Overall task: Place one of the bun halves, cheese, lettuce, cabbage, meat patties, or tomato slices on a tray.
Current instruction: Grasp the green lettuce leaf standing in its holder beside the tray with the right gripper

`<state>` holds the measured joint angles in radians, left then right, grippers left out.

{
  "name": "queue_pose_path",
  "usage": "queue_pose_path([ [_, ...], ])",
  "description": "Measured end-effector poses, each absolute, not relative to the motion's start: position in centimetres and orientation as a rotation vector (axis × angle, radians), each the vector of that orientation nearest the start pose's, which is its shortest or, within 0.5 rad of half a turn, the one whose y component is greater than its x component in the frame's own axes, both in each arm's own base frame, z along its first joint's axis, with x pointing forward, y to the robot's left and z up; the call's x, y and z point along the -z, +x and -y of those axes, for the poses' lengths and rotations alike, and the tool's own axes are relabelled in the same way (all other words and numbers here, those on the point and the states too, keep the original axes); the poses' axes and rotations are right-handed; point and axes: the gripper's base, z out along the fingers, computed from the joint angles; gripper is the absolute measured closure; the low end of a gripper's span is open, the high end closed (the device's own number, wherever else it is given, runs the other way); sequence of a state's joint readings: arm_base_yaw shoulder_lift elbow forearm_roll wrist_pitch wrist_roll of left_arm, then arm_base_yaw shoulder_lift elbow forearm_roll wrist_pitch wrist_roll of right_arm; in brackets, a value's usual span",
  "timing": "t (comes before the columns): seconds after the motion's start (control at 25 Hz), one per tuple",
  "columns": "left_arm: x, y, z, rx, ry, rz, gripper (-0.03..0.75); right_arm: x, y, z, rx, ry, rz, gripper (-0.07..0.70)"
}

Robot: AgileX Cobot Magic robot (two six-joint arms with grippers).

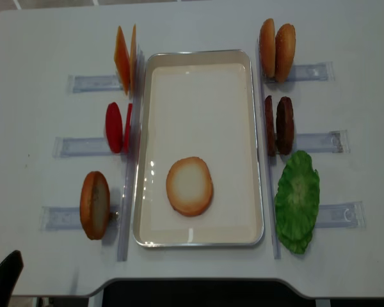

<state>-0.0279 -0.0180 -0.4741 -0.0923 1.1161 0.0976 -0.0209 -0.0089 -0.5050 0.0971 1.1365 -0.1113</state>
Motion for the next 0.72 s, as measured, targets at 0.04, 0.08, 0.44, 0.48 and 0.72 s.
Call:
queue_pose_path([
  [0.04,-26.59,-0.75,0.73,0.070,0.139,-2.100,0.199,-27.29,-1.02,-0.82,-0.038,-0.105,-2.100,0.078],
  [0.08,-26.59,-0.75,0.73,0.070,0.139,-2.100,0.199,-27.29,-1.02,-0.82,-0.038,-0.105,-2.100,0.078],
  [0.44,-26.59,-0.75,0.73,0.070,0.139,-2.100,0.199,-27.28,-1.02,-0.81,-0.036,-0.105,-2.100,0.078],
  [0.48,-26.59,-0.75,0.73,0.070,0.139,-2.100,0.199,-27.28,-1.02,-0.81,-0.036,-0.105,-2.100,0.078],
  [0.72,-26.59,-0.75,0.73,0.070,0.139,-2.100,0.199,-27.85,-1.13,-0.82,-0.051,-0.081,-2.100,0.078],
])
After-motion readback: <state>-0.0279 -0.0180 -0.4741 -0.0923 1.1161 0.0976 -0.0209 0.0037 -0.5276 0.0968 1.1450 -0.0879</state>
